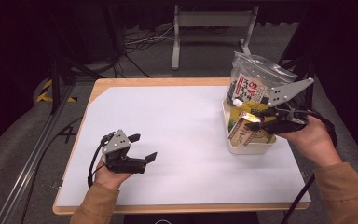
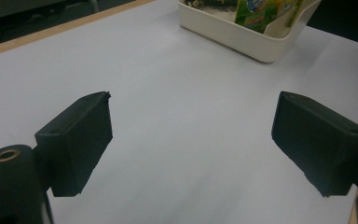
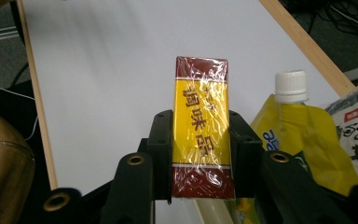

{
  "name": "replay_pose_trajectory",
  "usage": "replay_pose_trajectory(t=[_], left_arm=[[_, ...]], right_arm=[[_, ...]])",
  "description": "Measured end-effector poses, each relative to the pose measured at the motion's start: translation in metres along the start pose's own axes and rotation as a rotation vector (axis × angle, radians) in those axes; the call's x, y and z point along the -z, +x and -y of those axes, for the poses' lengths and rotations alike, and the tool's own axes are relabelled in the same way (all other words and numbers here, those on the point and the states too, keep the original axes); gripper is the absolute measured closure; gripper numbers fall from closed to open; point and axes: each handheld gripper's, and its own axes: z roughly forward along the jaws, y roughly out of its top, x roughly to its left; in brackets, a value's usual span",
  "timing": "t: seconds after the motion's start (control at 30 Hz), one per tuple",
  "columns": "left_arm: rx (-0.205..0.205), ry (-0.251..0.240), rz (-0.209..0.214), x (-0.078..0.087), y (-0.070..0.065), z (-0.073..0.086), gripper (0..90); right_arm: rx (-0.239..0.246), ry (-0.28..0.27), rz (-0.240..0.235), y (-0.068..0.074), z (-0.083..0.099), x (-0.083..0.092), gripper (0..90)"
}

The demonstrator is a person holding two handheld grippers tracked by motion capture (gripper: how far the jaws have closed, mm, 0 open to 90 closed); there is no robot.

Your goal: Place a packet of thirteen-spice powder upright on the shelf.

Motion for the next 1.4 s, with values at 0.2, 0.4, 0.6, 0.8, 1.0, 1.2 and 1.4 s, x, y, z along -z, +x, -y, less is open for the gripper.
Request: replay_pose_trajectory(t=[0.2,0.4,0.6,0.8,1.0,1.2,1.4], left_arm=[[0.008,-0.011,-0.017,0.004,0.005,0.002,12.8],[0.016,-0.01,-0.032,0.007,0.009,0.004,12.8],[0.026,-0.004,-0.04,0.01,0.01,0.008,12.8],[0.032,0.002,-0.049,0.009,0.011,0.011,12.7],[0.035,0.005,-0.048,0.009,0.012,0.011,12.7],[0.035,0.006,-0.043,0.007,0.012,0.01,12.8],[0.039,0.012,-0.042,0.007,0.012,0.011,12.8]], right_arm=[[0.03,0.028,0.018,-0.011,0.006,-0.001,67.8],[0.078,0.062,0.044,-0.019,0.007,-0.002,67.9],[0.096,0.079,0.017,-0.026,0.009,-0.005,67.9],[0.117,0.104,-0.009,-0.028,0.01,-0.011,67.8],[0.123,0.116,-0.036,-0.031,0.013,-0.015,67.8],[0.14,0.122,-0.062,-0.032,0.014,-0.017,67.8],[0.163,0.134,-0.091,-0.032,0.015,-0.018,67.8]])
